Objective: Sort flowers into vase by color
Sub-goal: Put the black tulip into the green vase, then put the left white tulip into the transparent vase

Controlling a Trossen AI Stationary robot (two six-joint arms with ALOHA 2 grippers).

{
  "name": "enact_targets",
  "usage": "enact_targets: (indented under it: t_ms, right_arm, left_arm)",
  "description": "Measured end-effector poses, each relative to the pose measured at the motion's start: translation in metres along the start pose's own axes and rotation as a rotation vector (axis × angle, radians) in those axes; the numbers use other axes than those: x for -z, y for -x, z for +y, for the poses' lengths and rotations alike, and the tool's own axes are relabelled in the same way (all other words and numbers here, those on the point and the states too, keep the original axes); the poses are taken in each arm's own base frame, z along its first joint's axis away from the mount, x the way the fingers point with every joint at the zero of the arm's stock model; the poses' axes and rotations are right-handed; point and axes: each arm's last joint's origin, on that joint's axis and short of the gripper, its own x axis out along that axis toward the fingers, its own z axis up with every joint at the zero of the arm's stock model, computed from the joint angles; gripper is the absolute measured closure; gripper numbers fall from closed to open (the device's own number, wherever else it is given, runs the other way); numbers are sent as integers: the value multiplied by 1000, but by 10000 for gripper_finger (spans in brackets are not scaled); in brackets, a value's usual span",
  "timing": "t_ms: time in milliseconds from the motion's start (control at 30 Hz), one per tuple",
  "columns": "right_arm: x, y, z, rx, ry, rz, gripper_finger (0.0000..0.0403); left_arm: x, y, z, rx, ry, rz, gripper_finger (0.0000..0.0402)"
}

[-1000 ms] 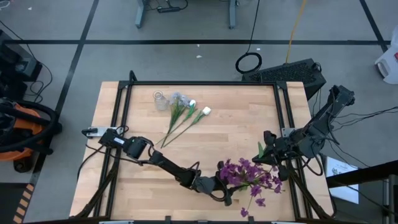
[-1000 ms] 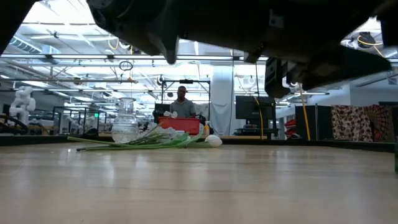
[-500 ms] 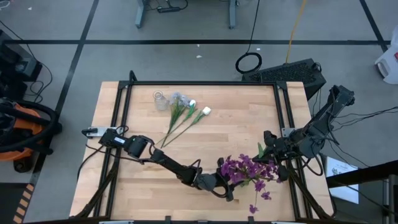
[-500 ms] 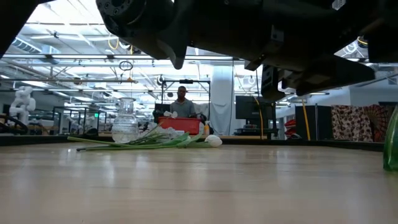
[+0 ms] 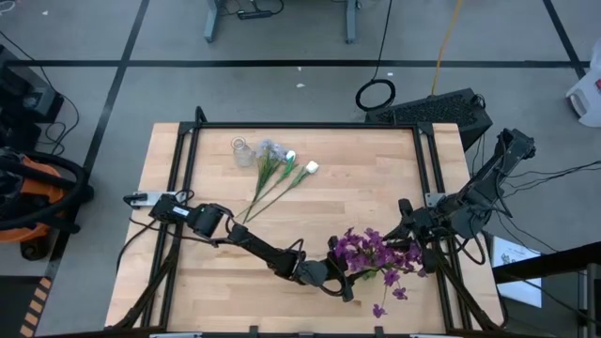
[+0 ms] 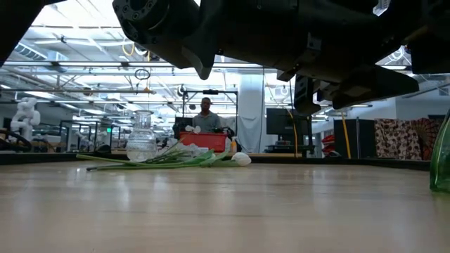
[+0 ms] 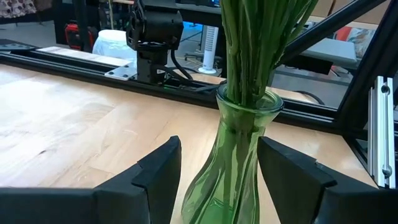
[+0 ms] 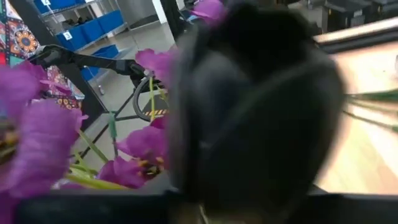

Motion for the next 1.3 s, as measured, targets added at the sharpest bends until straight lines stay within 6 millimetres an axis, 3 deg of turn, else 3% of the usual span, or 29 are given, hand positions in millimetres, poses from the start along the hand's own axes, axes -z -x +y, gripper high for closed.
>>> enact_targets:
  t_ms: [333,667,900,1300]
  right_arm:
    - [-2,13,-6,-25,-78,20,191]
    - [1,32,-20,-24,-107,85,102]
    - [4,40,-24,-66,-103,147,77]
    - [7,55,-37,-20,-74,152,78]
  left_arm:
    - [1,0,0,0,-1,1,185]
    - [1,0,0,1,-1,1,185]
    - [1,0,0,1,-1,1,185]
    - [0,0,0,7,-41,0,185]
